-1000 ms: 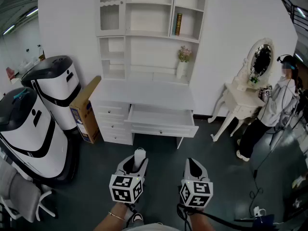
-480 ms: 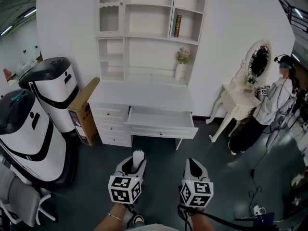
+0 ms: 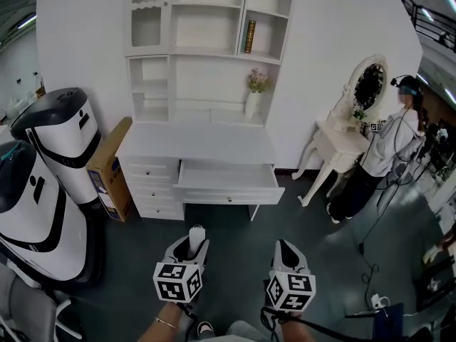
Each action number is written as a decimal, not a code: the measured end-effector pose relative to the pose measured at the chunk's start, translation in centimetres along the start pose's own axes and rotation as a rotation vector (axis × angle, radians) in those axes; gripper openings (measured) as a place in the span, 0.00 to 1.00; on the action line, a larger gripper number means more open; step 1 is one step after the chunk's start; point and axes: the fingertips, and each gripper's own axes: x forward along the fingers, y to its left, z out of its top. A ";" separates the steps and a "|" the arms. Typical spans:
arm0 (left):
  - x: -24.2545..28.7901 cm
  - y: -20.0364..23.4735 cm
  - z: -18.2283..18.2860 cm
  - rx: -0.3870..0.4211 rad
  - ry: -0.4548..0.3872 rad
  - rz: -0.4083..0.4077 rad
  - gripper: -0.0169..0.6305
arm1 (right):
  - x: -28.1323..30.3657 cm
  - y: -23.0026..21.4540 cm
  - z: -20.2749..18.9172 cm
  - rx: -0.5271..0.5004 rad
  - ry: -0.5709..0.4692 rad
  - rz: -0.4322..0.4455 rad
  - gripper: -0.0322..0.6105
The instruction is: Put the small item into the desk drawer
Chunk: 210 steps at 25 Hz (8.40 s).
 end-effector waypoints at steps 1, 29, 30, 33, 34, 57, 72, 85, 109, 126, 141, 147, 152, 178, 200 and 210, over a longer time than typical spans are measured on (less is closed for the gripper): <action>0.4 0.1 -0.1 -0.005 0.005 -0.002 0.29 | 0.2 -0.4 -0.1 0.002 0.004 -0.011 0.06; 21.8 -1.8 6.8 -0.001 -0.006 0.117 0.29 | 20.9 -14.8 5.6 0.043 -0.001 0.084 0.06; 22.3 -1.7 6.9 0.005 -0.002 0.122 0.29 | 21.6 -15.1 5.6 0.050 0.001 0.089 0.06; 23.7 -1.5 6.9 0.012 0.011 0.134 0.29 | 23.1 -15.4 5.2 0.062 0.015 0.102 0.06; 24.1 -1.3 7.0 0.010 0.013 0.137 0.29 | 23.6 -15.6 5.0 0.060 0.023 0.104 0.06; 41.9 12.2 18.1 0.010 -0.008 0.077 0.29 | 45.9 -12.9 11.4 0.030 0.034 0.066 0.06; 49.1 16.4 19.8 -0.052 0.030 0.097 0.29 | 55.0 -12.3 13.0 0.002 0.082 0.095 0.06; 48.8 16.1 19.0 -0.060 0.036 0.140 0.29 | 55.1 -13.0 12.8 -0.001 0.091 0.126 0.06; 53.9 11.8 7.2 0.019 0.433 -0.117 0.29 | 50.9 -21.5 6.3 0.063 0.208 -0.098 0.06; 57.2 13.0 -4.6 0.214 0.806 -0.268 0.29 | 50.0 -24.3 0.8 0.121 0.315 -0.180 0.06; 60.1 15.8 -10.2 0.236 0.891 -0.186 0.29 | 50.4 -25.3 -2.0 0.145 0.377 -0.204 0.06; 61.7 17.2 -10.8 0.235 0.826 -0.091 0.29 | 50.5 -25.6 -2.7 0.149 0.394 -0.211 0.06; 62.9 17.7 -11.1 0.214 0.790 -0.025 0.29 | 50.7 -25.8 -3.2 0.147 0.405 -0.214 0.06; 64.1 18.9 -13.3 0.148 0.815 0.033 0.31 | 51.3 -26.3 -4.6 0.144 0.435 -0.202 0.06; 61.3 18.5 -9.3 0.147 0.793 0.007 0.36 | 52.7 -23.5 -2.9 0.145 0.398 -0.124 0.06; 57.0 17.4 -3.6 0.142 0.670 0.046 0.34 | 52.3 -21.5 0.1 0.109 0.334 -0.053 0.06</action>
